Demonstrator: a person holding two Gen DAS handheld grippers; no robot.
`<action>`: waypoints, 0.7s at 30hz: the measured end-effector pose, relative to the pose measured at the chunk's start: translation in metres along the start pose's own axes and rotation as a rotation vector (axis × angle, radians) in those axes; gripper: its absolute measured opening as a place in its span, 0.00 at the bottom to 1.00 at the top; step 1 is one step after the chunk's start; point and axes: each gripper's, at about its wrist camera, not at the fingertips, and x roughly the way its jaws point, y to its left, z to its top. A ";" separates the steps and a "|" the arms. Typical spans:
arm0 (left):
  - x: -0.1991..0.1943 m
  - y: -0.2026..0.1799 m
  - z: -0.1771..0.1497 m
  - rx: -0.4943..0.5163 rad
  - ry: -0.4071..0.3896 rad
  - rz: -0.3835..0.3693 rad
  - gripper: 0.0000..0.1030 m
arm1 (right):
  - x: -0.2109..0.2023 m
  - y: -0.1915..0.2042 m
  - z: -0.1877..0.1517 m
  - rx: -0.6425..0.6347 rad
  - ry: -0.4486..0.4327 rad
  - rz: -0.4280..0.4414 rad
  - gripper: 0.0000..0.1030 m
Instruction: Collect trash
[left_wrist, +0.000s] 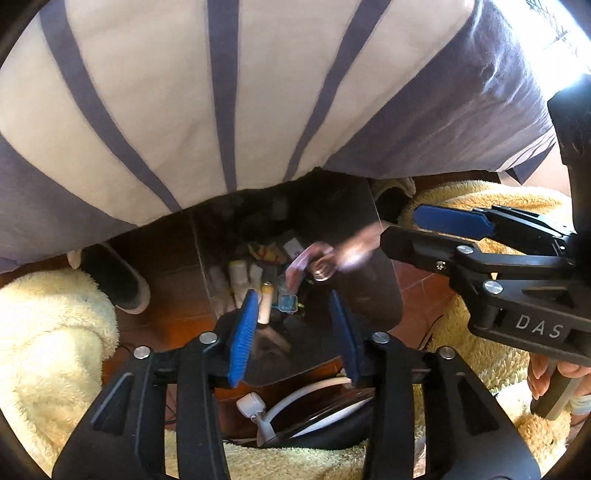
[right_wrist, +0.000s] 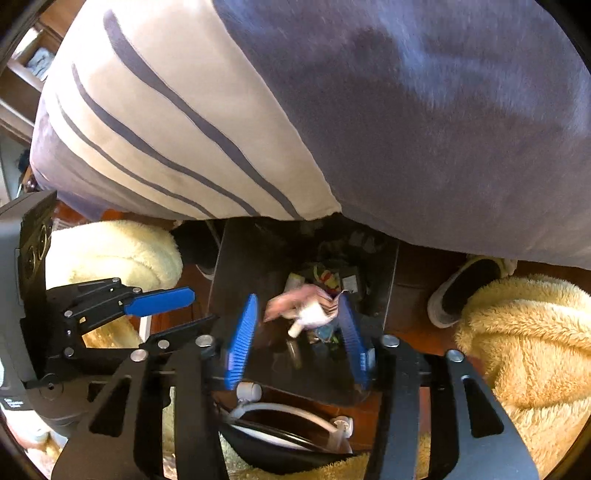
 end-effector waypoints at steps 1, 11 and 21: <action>-0.004 0.000 0.000 0.002 -0.011 0.010 0.47 | -0.001 0.000 0.001 0.000 -0.005 -0.001 0.49; -0.071 -0.011 0.000 0.028 -0.162 0.077 0.90 | -0.069 -0.001 -0.002 -0.002 -0.202 -0.085 0.92; -0.183 -0.028 -0.005 0.041 -0.445 0.107 0.92 | -0.192 -0.005 -0.011 0.016 -0.513 -0.113 0.97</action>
